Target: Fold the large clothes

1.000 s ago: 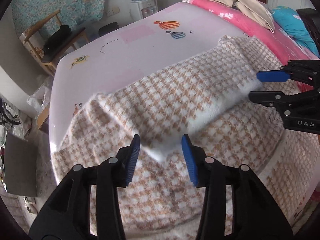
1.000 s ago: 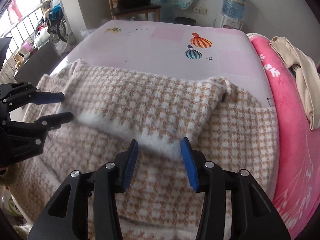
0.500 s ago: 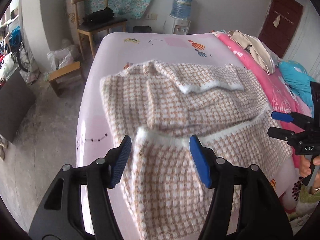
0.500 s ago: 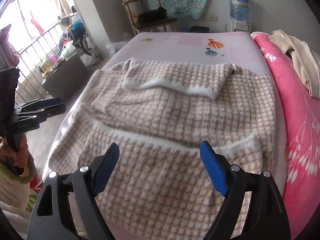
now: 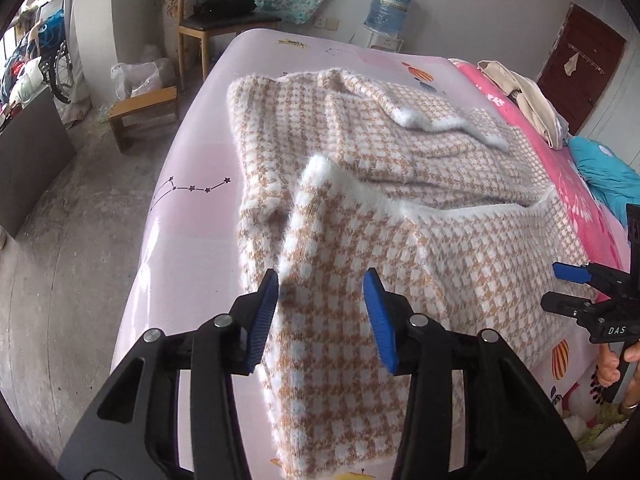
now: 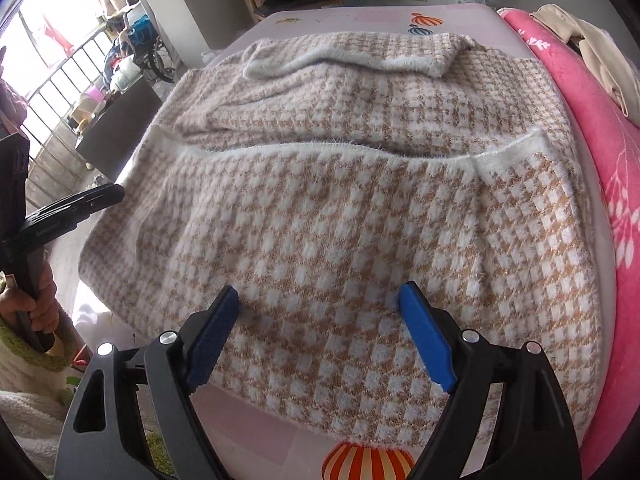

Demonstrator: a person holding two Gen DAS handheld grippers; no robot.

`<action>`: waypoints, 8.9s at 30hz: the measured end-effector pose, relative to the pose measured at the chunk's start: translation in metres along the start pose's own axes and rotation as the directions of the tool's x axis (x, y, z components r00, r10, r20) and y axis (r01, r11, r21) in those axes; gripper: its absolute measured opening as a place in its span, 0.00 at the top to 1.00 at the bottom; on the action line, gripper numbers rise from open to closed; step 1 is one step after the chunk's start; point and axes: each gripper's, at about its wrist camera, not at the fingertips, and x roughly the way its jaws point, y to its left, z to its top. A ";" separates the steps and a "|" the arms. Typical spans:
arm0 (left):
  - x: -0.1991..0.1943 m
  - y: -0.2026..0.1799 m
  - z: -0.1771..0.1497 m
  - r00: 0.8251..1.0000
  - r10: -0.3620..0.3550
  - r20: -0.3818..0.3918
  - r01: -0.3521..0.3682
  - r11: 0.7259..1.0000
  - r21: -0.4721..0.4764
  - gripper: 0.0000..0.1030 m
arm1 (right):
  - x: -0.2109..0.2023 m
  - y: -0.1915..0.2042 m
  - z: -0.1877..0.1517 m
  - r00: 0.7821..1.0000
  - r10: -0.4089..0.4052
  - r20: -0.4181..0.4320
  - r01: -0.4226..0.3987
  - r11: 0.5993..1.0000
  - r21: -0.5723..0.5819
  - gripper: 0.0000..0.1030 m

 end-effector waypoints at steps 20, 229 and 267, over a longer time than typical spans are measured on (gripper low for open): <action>0.031 0.009 0.033 0.986 -0.165 -0.026 0.162 0.983 -0.086 0.67 | 0.003 -0.006 0.003 1.000 0.007 0.004 -0.007 1.000 0.026 0.22; -0.024 -0.003 0.016 0.976 0.190 0.108 -0.201 0.974 0.102 0.92 | -0.110 -0.074 0.024 0.938 -0.226 0.264 0.202 0.973 0.113 0.93; 0.042 0.059 0.218 0.994 0.031 0.104 -0.019 0.993 -0.113 0.35 | -0.037 -0.211 0.206 0.971 -0.067 0.231 -0.019 0.936 0.351 0.39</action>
